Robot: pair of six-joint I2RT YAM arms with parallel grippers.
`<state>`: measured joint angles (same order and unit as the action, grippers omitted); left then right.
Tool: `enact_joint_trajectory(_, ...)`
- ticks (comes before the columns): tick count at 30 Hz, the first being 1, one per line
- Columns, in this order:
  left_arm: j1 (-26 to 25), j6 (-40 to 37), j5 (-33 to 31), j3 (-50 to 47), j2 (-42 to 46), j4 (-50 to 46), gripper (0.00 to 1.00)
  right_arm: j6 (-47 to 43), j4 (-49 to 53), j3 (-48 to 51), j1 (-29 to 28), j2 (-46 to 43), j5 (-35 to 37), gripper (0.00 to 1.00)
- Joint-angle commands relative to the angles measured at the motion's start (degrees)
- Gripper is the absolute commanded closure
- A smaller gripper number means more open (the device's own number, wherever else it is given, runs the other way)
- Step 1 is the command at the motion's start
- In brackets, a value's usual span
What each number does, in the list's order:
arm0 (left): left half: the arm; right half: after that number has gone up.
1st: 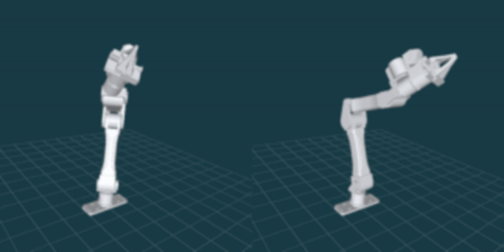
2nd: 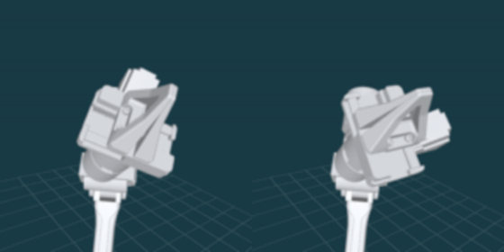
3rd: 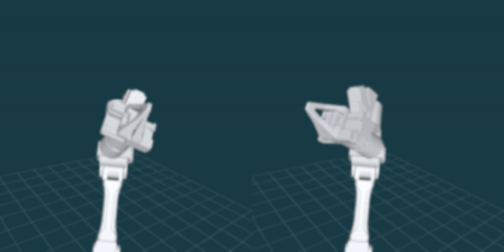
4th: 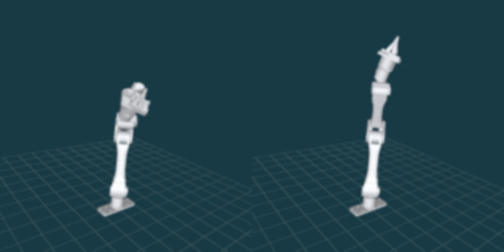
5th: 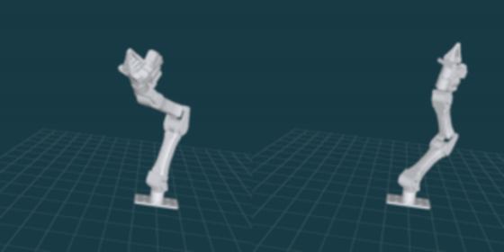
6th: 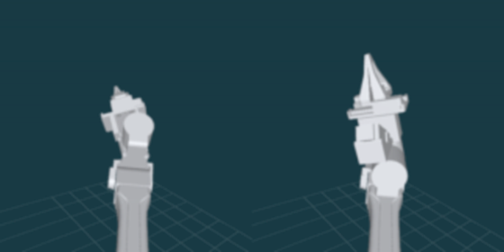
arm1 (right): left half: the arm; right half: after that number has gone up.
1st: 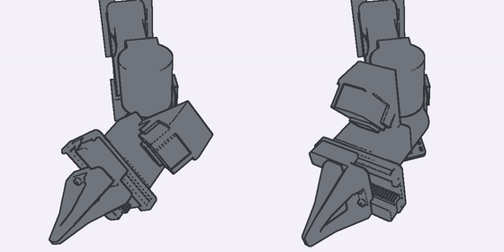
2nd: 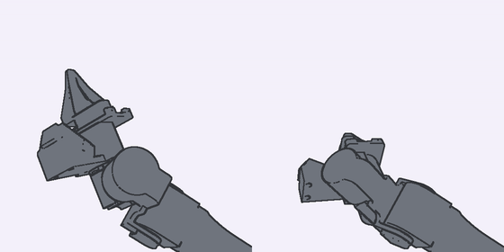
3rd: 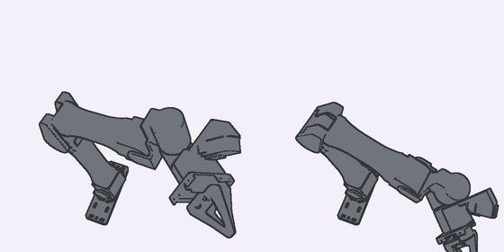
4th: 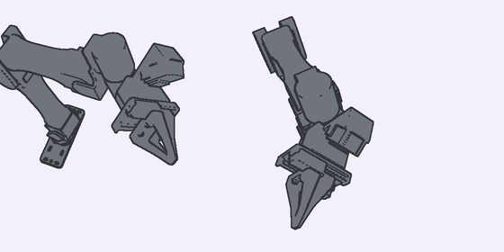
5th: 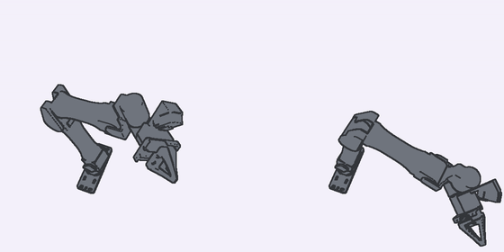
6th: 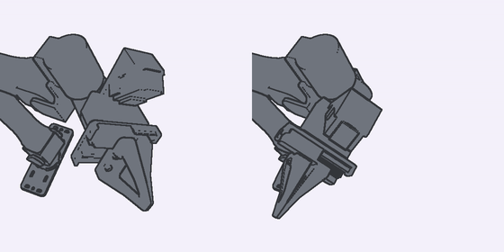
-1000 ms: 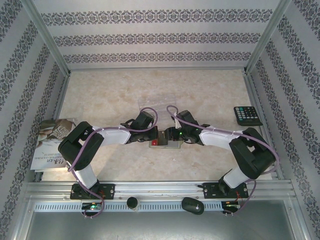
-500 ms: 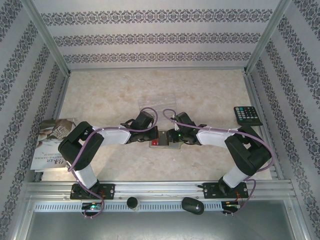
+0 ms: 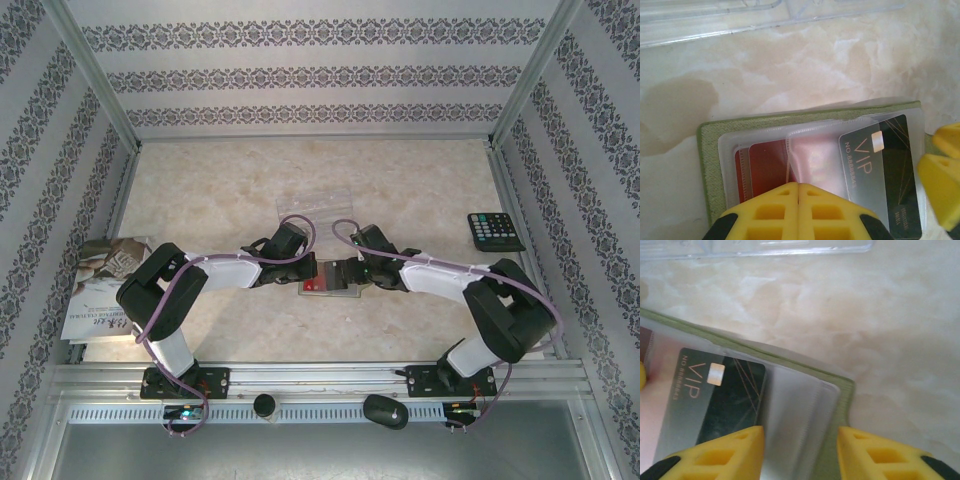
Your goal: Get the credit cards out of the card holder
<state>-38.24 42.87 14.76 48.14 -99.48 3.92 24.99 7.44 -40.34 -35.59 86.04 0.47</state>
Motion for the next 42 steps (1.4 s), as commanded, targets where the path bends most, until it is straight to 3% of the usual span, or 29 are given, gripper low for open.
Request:
enact_joint_trajectory(1, 0.06, -0.43, 0.05, -1.21, -1.67, -4.08, 1.00, -1.25, 2.76, 0.19, 0.27, -5.43, 2.61, 0.52)
enact_joint_trajectory(3, 0.06, -0.41, 0.37, -1.15, -1.77, -3.92, 1.00, -1.06, 2.62, 0.08, 0.19, -8.63, 1.69, 0.51)
enact_joint_trajectory(6, 0.04, -0.35, 0.59, -1.10, -1.86, -3.67, 1.00, 0.69, -0.19, 0.66, 1.14, -10.88, -5.94, 0.51)
enact_joint_trajectory(10, 0.07, -0.20, 0.61, -1.19, -1.66, -3.47, 1.00, 4.49, -2.54, -0.11, 4.56, -5.34, -20.18, 0.53)
enact_joint_trajectory(13, 0.04, -0.27, 0.58, -1.29, -1.67, -3.45, 1.00, 6.39, -5.72, 0.67, 6.09, -1.10, -25.42, 0.53)
enact_joint_trajectory(24, 0.08, -0.18, 0.94, -1.19, -1.85, -3.20, 1.00, 8.09, -10.96, 2.37, 8.20, 4.30, -29.98, 0.61)
enact_joint_trajectory(35, 0.02, -0.09, 0.88, -1.47, -1.52, -3.05, 1.00, 8.97, -9.32, 2.23, 8.32, 7.33, -28.34, 0.66)
enact_joint_trajectory(42, -0.04, 0.02, 1.03, -1.46, -1.51, -2.96, 1.00, 9.82, -12.75, 2.55, 8.34, 8.39, -32.98, 0.72)
